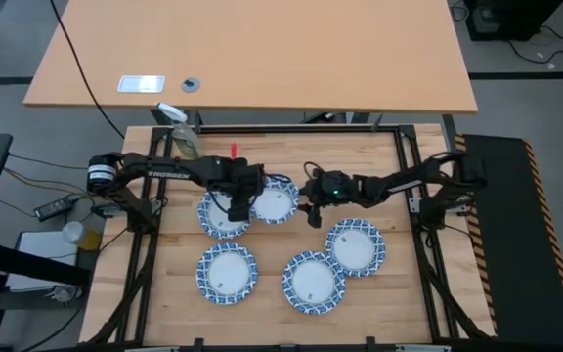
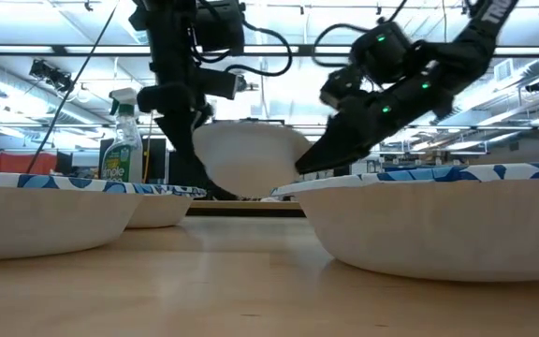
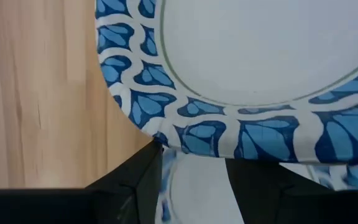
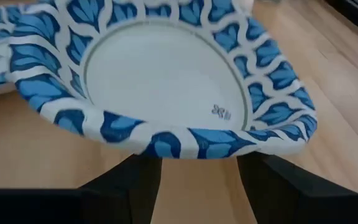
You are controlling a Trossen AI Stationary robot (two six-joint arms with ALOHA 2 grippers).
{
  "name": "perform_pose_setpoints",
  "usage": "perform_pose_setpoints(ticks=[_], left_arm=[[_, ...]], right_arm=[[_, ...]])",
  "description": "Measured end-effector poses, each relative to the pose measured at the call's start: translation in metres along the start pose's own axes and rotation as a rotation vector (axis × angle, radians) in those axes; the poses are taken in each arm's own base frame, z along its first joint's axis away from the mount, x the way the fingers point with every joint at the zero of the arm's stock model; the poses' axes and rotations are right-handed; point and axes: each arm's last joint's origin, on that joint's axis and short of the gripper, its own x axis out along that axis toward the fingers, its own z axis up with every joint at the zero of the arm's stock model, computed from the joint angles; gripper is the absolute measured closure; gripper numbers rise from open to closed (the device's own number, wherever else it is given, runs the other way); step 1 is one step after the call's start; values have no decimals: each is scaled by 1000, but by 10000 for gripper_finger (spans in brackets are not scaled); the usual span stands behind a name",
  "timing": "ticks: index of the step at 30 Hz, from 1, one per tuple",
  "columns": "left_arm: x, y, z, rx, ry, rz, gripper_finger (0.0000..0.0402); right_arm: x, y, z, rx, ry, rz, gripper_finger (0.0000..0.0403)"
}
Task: Nest bowls inside each other
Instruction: Stack the white bowl on top of the other white bowl
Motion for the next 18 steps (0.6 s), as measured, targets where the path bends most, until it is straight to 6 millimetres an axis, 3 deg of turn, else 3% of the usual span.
perform_pose_setpoints(ticks=[8, 18], left_arm=[[-9, -6, -36, -84, 35, 12, 223], [-33, -24, -80, -230, -61, 34, 223]], right_arm=[[24, 1, 20, -66, -31, 33, 186], [56, 3, 39, -132, -35, 126, 186]])
